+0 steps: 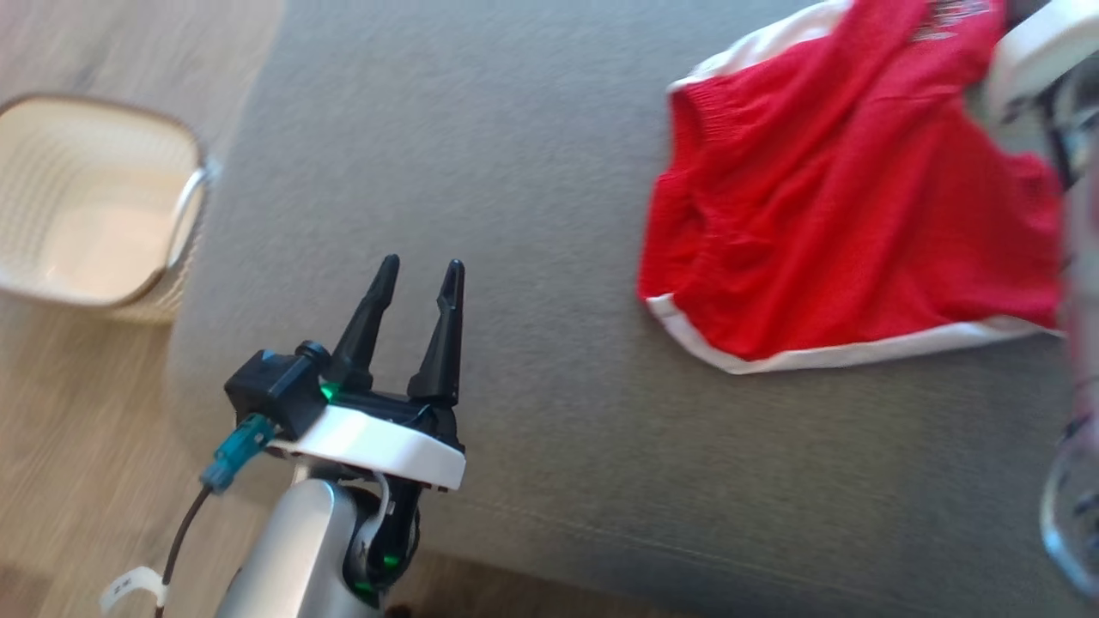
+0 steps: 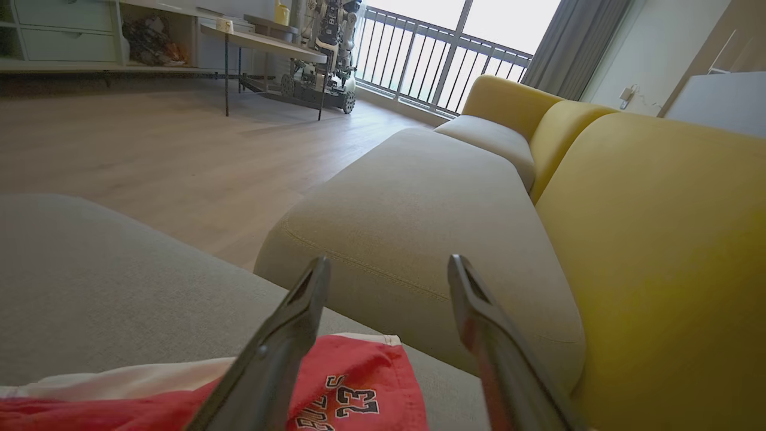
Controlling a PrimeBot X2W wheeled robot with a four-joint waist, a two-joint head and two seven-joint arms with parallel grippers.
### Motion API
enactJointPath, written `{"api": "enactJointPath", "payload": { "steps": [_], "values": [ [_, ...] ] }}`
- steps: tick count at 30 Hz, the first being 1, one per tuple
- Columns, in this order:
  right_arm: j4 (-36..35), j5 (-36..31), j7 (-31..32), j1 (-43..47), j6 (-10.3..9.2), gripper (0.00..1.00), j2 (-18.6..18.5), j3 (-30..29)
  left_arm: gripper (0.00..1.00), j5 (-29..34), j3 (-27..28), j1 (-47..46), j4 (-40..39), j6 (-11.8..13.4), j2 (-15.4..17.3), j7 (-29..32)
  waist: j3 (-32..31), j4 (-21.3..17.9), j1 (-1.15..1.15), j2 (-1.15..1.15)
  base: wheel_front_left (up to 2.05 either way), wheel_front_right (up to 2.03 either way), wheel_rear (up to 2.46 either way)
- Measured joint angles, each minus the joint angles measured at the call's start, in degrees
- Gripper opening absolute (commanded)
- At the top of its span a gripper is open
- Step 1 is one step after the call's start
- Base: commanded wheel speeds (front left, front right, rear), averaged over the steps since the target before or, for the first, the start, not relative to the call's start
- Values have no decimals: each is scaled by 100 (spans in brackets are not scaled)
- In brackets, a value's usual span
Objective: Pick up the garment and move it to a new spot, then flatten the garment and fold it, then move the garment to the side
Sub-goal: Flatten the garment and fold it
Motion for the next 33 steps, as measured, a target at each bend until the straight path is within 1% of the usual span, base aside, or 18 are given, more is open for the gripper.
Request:
{"api": "enactJointPath", "payload": {
  "steps": [2, 3, 7, 11, 12, 13, 15, 18, 21, 23, 24, 25, 28, 30, 33],
  "values": [
    [-192, 305, 0, 294, 0, 100, 145, 126, 100, 68, 58, 2, 2, 2, 1, 0, -138, -194, 0, 0, 0, 0, 0],
    [-423, 591, 0, 607, 0, 100, 248, 279, 100, 138, 86, 13, 2, 5, 3, 0, -276, -399, 0, 0, 0, 0, 0],
    [-965, 1247, 0, 1271, 0, 100, 385, 535, 100, 253, 142, 135, 4, 0, 3, 0, -527, -836, 0, 0, 0, 0, 0],
    [-1594, 1819, 0, 2138, 0, 100, 520, 758, 100, 349, 247, 323, 78, -12, 9, 0, -755, -1281, 0, 0, 0, 0, 0],
    [-1789, 1939, 1, 2391, 0, 100, 559, 755, 100, 388, 249, 357, 133, -44, 11, -1, -807, -1388, 0, 0, 0, 0, 0],
    [-1789, 1939, 1, 2391, 0, 100, 559, 755, 100, 388, 249, 357, 133, -44, 11, -1, -807, -1388, 0, 0, 0, 0, 0],
    [-2273, 2309, 0, 2914, 0, 100, 708, 530, 100, 543, 250, 372, 367, -30, 11, 0, -903, -1587, 0, 0, 0, 0, 0],
    [-2807, 2383, 1, 3705, 0, 100, 768, 569, 100, 693, 192, 387, 725, -57, 14, 0, -998, -1871, 0, 0, 0, 0, 0],
    [-3278, 2666, 1, 4378, -1, 100, 879, 573, 100, 901, 140, 380, 1074, -107, 15, 0, -1030, -2133, 0, 0, 0, 0, 0],
    [-3550, 3139, 1, 4615, -1, 100, 886, 671, 100, 1039, 93, 358, 1343, -164, 43, 1, -1031, -2291, 0, 0, 0, 0, 0],
    [-3667, 3252, 1, 4678, -1, 100, 884, 726, 100, 1115, 69, 343, 1435, -207, 75, 1, -1027, -2360, 0, 0, 0, 0, 0],
    [-3784, 3300, 0, 4725, -1, 100, 886, 788, 100, 1195, 45, 321, 1513, -249, 112, 1, -1022, -2425, 0, 0, 0, 0, 0],
    [-3995, 3448, 0, 4802, -1, 100, 905, 902, 100, 1396, -23, 158, 1897, -254, 235, 1, -998, -2591, 0, 0, 0, 0, 0],
    [-4013, 3531, 0, 4864, -1, 100, 912, 890, 100, 1523, -70, 12, 2180, -246, 337, 1, -991, -2673, 0, 0, 0, 0, 0],
    [-4016, 3553, 0, 4978, -1, 100, 912, 891, 100, 1725, -102, -226, 2302, -188, 414, 1, -992, -2760, 0, 0, 0, 0, 0]
  ]
}}
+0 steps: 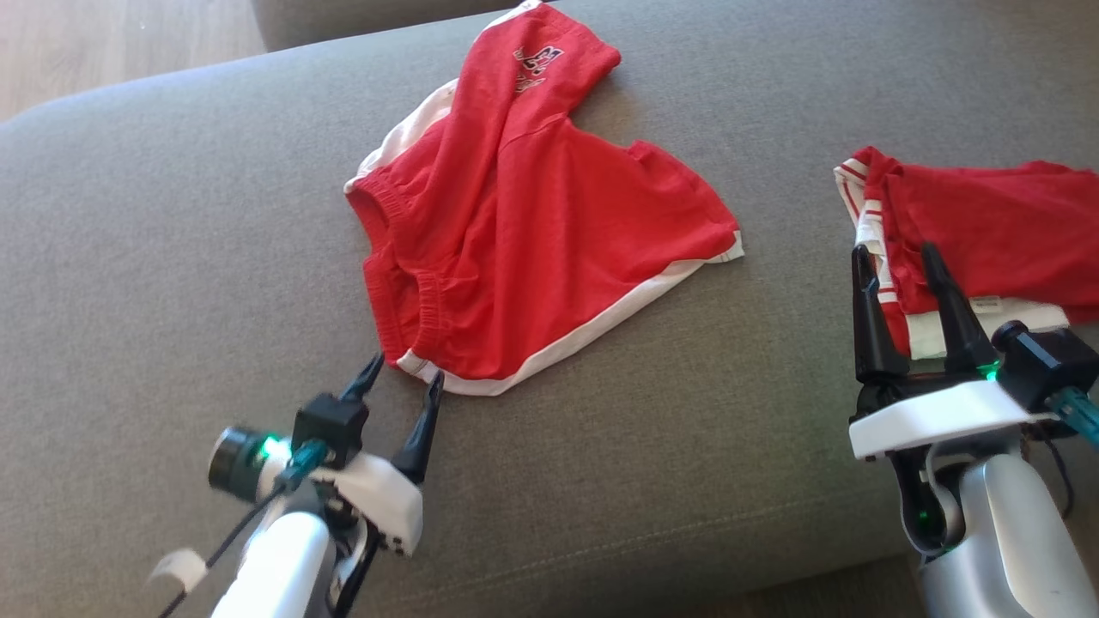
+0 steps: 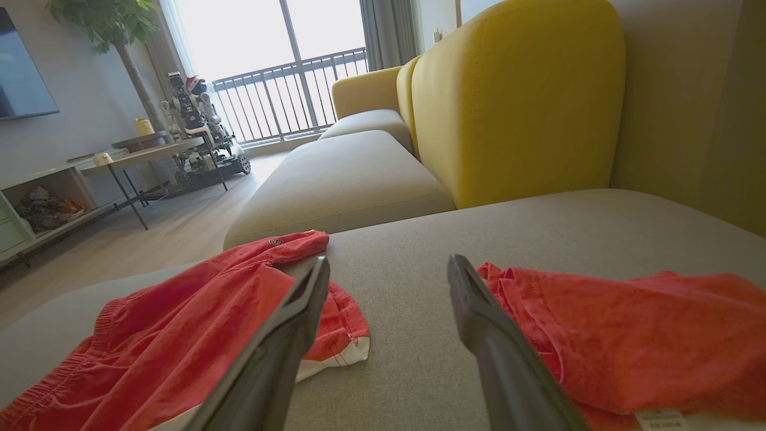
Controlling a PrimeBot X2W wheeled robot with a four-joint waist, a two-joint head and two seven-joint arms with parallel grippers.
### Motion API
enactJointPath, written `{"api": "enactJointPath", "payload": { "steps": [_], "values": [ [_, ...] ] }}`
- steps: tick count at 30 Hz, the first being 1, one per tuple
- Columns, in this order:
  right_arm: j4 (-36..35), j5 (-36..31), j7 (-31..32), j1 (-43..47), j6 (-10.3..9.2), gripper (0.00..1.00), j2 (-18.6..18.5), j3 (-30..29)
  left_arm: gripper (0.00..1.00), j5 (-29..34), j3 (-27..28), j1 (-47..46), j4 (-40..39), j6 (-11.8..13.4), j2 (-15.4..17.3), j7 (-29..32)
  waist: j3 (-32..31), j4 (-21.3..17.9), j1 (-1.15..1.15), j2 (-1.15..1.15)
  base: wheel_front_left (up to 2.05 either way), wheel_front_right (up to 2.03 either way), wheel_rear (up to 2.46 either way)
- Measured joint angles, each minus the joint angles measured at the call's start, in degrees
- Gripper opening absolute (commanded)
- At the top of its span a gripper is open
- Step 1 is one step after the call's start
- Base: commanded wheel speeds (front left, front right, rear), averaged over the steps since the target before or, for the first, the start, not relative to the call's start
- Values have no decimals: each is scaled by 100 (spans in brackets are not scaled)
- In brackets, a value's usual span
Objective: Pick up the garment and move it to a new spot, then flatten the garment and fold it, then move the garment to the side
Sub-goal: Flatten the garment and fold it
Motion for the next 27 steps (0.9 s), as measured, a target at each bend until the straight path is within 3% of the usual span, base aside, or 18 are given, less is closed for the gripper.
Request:
{"api": "enactJointPath", "payload": {
  "steps": [9, 24, 25, 26, 27],
  "values": [
    [1, 481, 0, 97, 0, 100, 1, 40, 100, 162, -180, -272, 352, -63, 109, 0, 19, -119, 0, 0, 0, 0, 0],
    [10, 480, 0, 86, 0, 100, 2, -35, 100, 219, -365, -504, 573, -112, 232, 0, 149, -125, 0, 0, 0, 0, 0],
    [11, 479, 0, 83, 0, 100, 2, -35, 82, 229, -381, -512, 600, -116, 232, 0, 154, -123, 0, 0, 0, 0, 0],
    [12, 478, 0, 81, 0, 100, 2, -35, 49, 229, -385, -522, 615, -116, 232, 0, 158, -120, 0, 0, 0, 0, 0],
    [13, 475, 0, 81, 0, 100, 2, -37, 5, 229, -385, -536, 621, -118, 234, 0, 163, -117, 0, 0, 0, 0, 0]
  ]
}}
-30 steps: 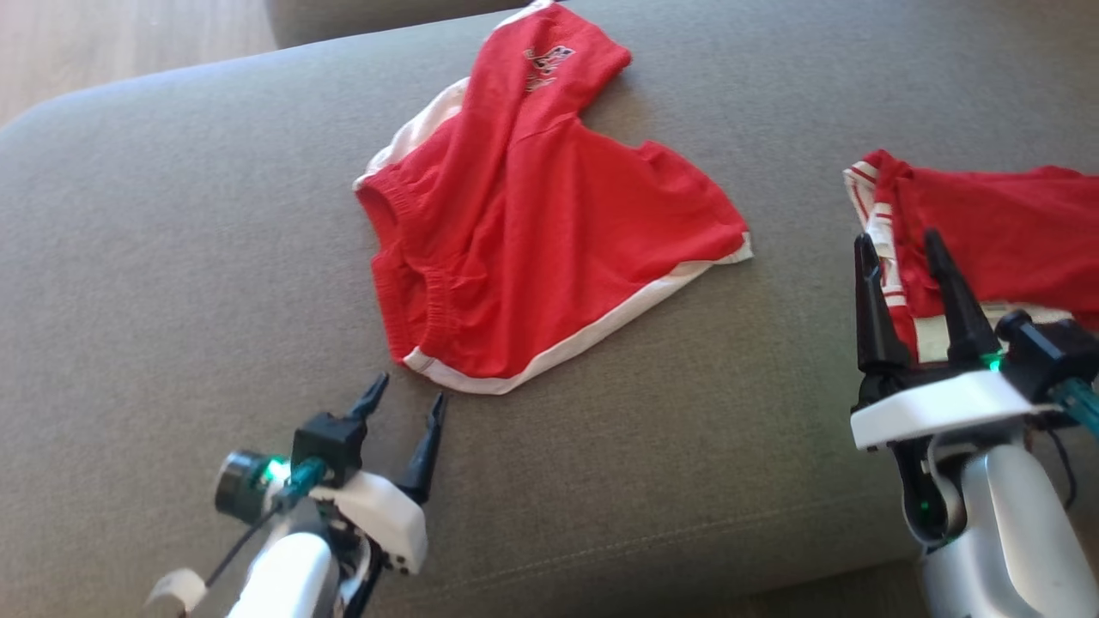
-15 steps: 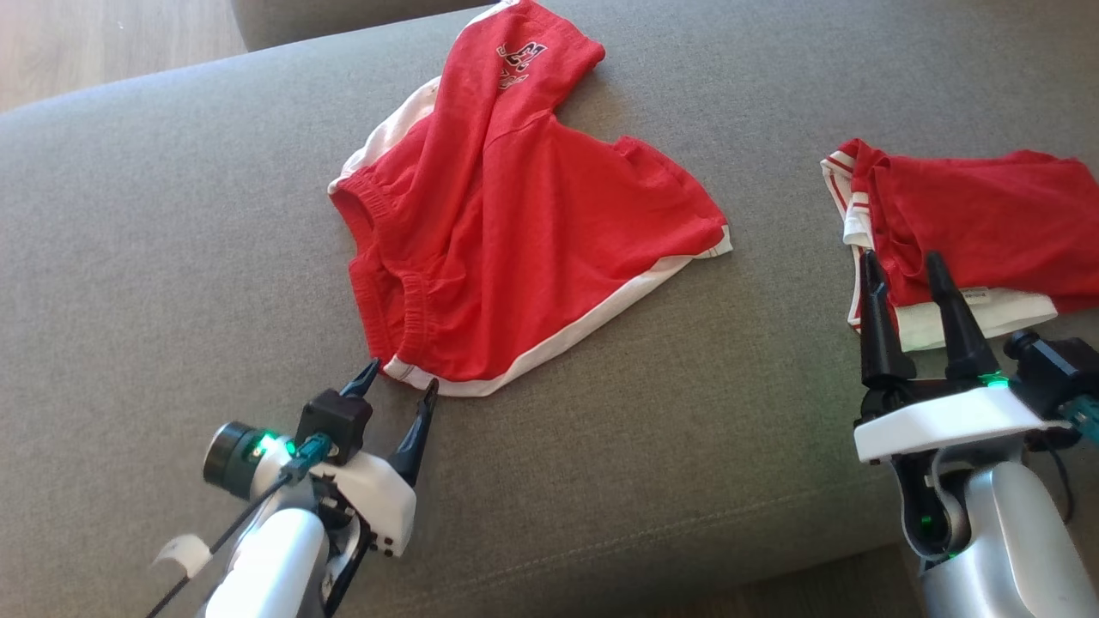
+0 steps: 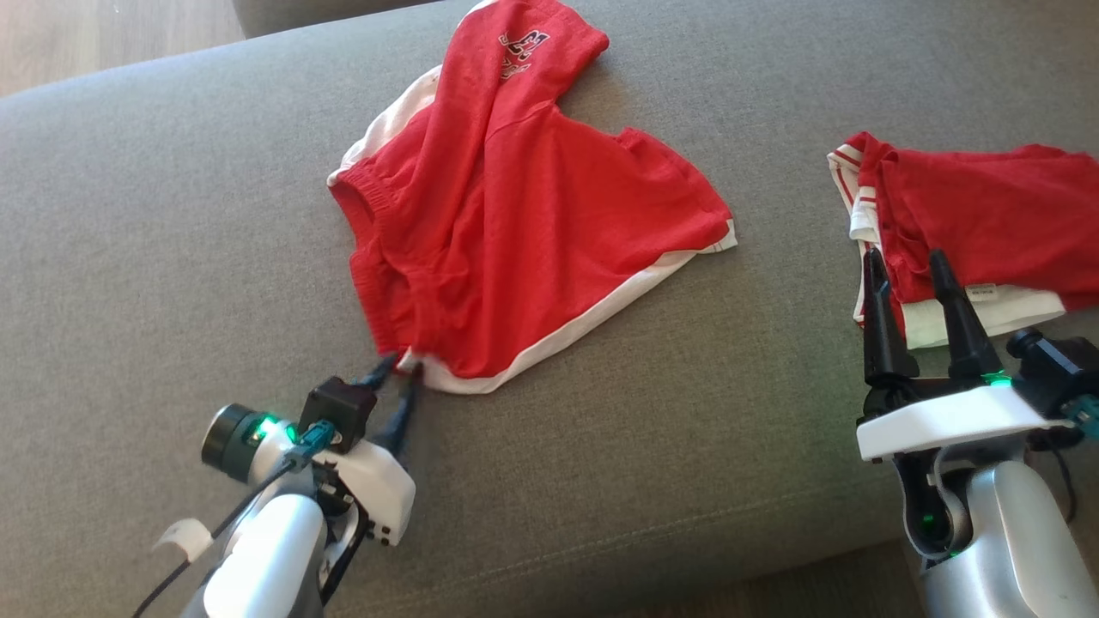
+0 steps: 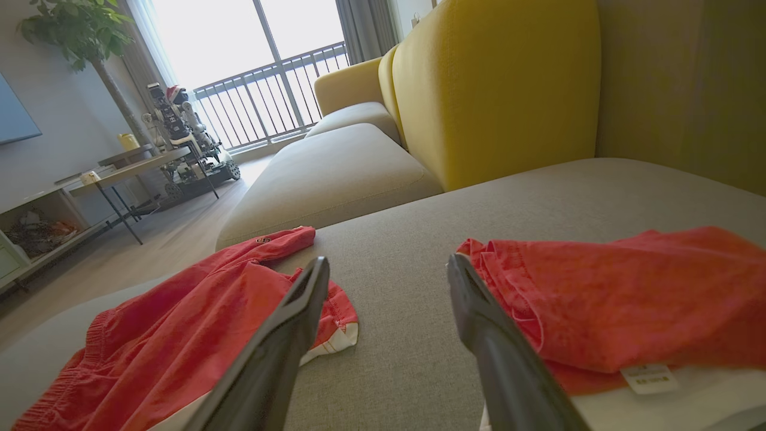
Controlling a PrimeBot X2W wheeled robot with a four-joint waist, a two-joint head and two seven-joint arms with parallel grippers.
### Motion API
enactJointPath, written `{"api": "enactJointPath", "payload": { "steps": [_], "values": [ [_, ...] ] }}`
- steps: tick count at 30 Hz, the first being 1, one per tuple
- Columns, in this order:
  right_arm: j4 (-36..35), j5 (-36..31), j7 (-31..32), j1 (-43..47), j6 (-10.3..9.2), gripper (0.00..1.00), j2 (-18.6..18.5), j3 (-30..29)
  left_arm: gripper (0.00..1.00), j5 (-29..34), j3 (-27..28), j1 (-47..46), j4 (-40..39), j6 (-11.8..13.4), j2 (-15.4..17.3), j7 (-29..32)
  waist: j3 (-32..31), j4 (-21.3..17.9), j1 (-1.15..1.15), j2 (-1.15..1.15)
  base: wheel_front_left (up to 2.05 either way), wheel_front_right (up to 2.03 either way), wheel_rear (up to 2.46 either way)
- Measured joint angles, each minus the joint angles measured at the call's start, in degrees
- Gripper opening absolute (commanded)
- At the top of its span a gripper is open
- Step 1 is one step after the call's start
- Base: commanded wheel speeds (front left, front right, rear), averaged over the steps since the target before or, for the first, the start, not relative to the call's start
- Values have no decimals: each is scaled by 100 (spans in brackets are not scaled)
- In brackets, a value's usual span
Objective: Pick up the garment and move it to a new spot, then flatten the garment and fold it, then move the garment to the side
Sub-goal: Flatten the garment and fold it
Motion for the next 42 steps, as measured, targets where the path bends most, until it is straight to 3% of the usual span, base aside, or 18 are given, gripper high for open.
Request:
{"api": "enactJointPath", "payload": {
  "steps": [1, 13, 21, 25, 28, 35, 42],
  "values": [
    [7, 0, 0, -1, 0, 100, 0, -2, 0, 0, -7, -20, 2, -11, 4, 0, 4, 4, 0, 0, 0, 0, 0],
    [687, -108, 0, -36, 0, 100, 1, -12, 0, -233, 80, -43, -530, -30, -20, 0, -28, 241, 0, 0, 0, 0, 0],
    [1368, -481, 116, -595, 0, 100, 0, 46, 0, -396, 283, 155, -1018, 14, -135, 0, -19, 527, 0, 0, 0, 0, 0],
    [1991, 127, 289, -1005, 0, 100, -2, 45, 0, -396, 331, 194, -1196, 38, -199, 0, 28, 709, 0, 0, 0, 0, 0],
    [2484, 191, 312, -1244, 0, 100, -3, 70, 0, -405, 411, 194, -1391, 100, -259, 0, 82, 841, 0, 0, 0, 0, 0],
    [3127, -682, 247, -1667, 0, 100, -5, 389, 0, -419, 539, 248, -1631, 110, -342, 0, 240, 1077, 0, 0, 0, 0, 0],
    [3395, -1333, 193, -1696, 0, 100, -7, 294, 0, -370, 597, 300, -1640, 101, -376, 0, 270, 1135, 0, 0, 0, 0, 0]
  ]
}}
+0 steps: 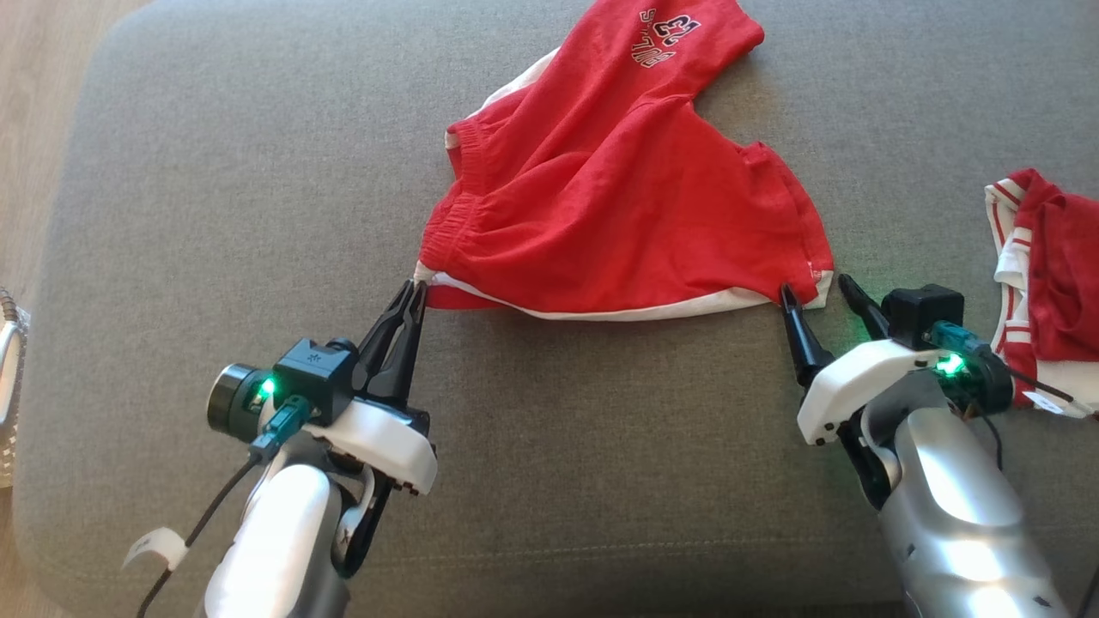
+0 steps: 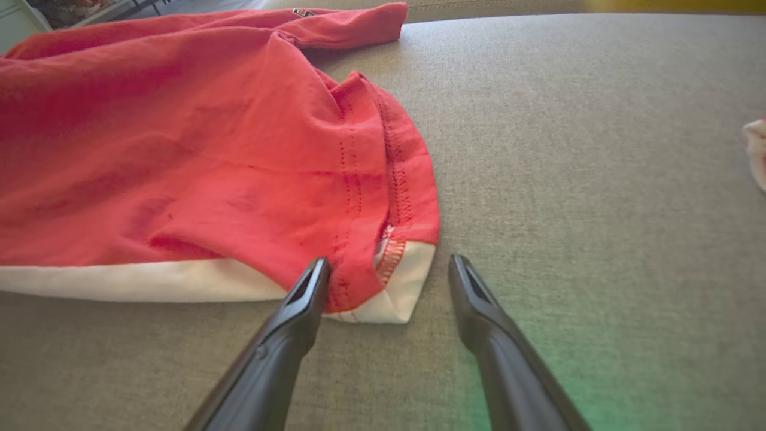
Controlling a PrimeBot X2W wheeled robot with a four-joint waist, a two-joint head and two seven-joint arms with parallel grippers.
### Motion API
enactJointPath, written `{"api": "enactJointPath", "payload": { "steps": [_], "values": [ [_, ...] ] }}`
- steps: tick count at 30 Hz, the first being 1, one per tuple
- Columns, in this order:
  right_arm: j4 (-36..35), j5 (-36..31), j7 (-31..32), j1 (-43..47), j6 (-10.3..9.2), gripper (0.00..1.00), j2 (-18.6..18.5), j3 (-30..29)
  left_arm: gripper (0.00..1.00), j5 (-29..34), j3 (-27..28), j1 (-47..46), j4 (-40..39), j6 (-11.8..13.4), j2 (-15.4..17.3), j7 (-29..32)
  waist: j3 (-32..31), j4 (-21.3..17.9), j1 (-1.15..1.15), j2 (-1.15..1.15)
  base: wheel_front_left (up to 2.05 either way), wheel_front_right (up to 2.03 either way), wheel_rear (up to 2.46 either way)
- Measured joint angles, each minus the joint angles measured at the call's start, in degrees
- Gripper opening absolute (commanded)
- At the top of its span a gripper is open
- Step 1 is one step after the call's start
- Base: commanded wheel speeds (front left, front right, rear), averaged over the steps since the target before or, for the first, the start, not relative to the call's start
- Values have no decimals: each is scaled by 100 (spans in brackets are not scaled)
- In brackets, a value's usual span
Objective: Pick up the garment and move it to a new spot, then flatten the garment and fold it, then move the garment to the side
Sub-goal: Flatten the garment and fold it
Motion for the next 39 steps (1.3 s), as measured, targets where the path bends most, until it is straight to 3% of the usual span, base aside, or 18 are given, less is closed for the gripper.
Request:
{"api": "enactJointPath", "payload": {
  "steps": [4, 12, 20, 32, 39],
  "values": [
    [67, -571, 0, -101, 0, 100, 0, -201, 0, 2, 53, -1, -1, -46, -24, 0, 2, 10, 0, 0, 0, 0, 0],
    [-79, -776, -40, -103, 1, 100, -2, -32, 0, 51, 149, 0, 11, -49, -49, 0, -34, -35, 0, 0, 0, 0, 0],
    [161, -1294, 180, -187, 1, 100, -7, -299, 0, 102, 158, -1, 22, -118, -78, 0, -9, -25, 0, 0, 0, 0, 0],
    [597, -2161, 370, -855, 2, 100, -107, -953, 0, 155, 200, -2, 22, -152, -74, 0, 86, 176, 0, 0, 0, 0, 0],
    [669, -2267, 141, -900, 1, 100, -96, -1356, 0, 160, 294, 12, 77, -152, -74, 0, -77, 122, 0, 0, 0, 0, 0]
  ]
}}
